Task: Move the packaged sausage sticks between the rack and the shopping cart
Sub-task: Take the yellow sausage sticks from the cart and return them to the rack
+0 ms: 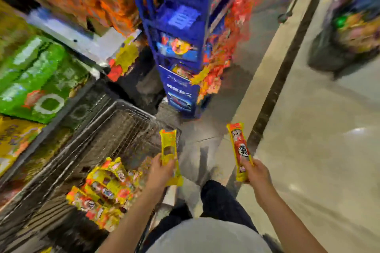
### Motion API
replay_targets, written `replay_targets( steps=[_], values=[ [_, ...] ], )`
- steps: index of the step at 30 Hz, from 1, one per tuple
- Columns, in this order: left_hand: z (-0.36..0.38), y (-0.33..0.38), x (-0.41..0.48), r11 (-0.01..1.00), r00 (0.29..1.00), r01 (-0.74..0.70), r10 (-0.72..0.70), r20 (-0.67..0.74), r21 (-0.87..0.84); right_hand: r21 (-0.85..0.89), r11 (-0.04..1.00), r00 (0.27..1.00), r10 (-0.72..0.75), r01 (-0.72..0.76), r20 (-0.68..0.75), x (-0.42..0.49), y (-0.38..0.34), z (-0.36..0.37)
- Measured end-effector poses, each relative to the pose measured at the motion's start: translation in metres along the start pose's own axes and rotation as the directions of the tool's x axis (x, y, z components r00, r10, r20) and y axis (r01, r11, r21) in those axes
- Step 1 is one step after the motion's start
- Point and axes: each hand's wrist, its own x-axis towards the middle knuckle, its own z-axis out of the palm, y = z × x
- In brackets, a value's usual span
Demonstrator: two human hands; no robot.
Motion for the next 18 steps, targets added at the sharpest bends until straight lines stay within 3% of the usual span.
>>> replay_targets(
  steps=[3,9,14,18],
  values=[
    [0.052,0.073,-0.029,0.997,0.989,-0.058,0.051,0.138,0.05,0.113,0.993,0.999,0.05,-0.047,-0.021,0.011,-0.004,-0.055],
    [0.149,0.15,-0.024,0.976,0.96,-0.202,0.181,0.215,0.083,0.221,0.974,0.994,0.071,-0.052,-0.079,0.05,-0.038,-0.129],
    [0.199,0.195,-0.017,0.962,0.932,-0.273,0.263,0.251,0.005,0.196,0.98,0.998,0.0,0.012,-0.06,0.088,-0.079,-0.159],
    [0.213,0.224,0.003,0.976,0.949,-0.217,0.218,0.227,-0.034,0.088,0.993,0.997,-0.071,0.073,-0.026,0.112,-0.113,-0.154]
  ],
)
